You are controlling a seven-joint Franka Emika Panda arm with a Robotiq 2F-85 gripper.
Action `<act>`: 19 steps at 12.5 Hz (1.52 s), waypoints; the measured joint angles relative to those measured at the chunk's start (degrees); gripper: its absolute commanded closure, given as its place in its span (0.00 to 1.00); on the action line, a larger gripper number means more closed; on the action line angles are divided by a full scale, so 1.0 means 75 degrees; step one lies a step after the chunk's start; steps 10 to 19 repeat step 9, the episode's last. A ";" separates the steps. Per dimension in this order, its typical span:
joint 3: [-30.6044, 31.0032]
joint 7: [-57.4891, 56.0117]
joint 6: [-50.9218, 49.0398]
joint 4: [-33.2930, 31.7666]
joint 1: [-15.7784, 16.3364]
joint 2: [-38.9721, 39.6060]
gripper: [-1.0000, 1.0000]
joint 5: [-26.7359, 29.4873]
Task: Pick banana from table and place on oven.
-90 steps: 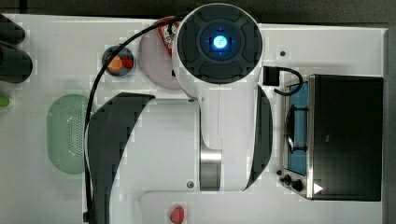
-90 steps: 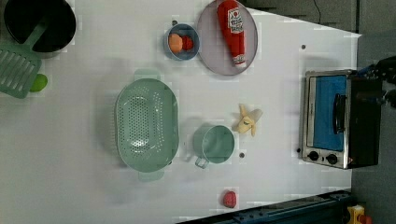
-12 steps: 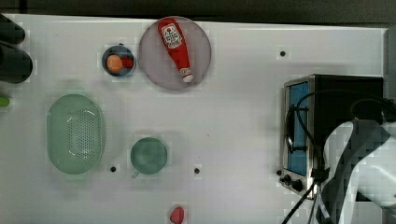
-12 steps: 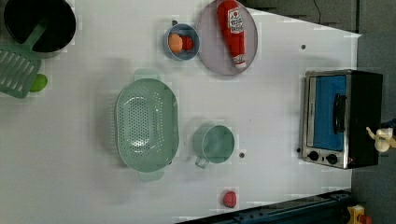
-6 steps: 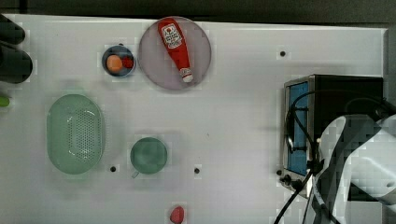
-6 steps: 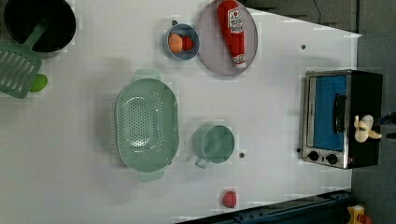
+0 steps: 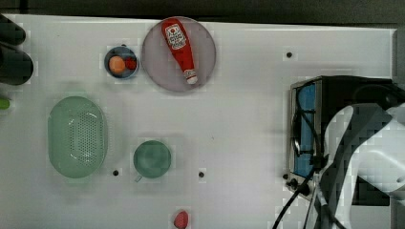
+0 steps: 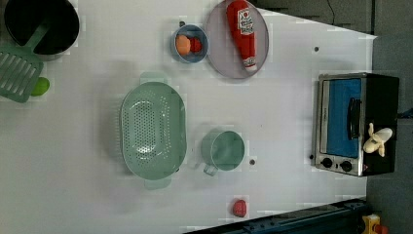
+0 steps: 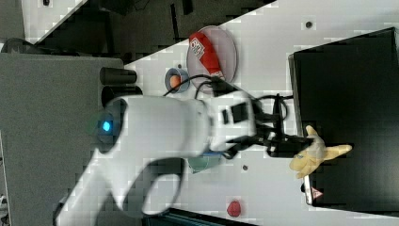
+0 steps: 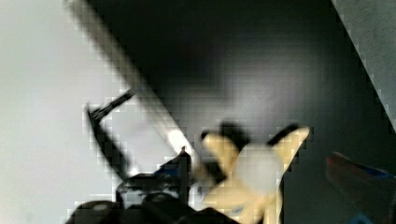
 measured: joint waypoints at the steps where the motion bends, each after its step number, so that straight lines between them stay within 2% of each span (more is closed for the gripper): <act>1: 0.0242 0.0037 -0.0511 0.0149 0.0022 -0.0135 0.00 -0.0050; 4: 0.1263 0.0847 -0.1209 0.0269 0.0335 -0.0951 0.00 0.0105; 7: 0.2589 0.3007 -0.1260 0.0358 0.0861 -0.1877 0.00 0.0002; 9: 0.3195 0.4559 -0.1485 0.0463 0.1237 -0.2284 0.00 0.0336; 19: 0.3195 0.4559 -0.1485 0.0463 0.1237 -0.2284 0.00 0.0336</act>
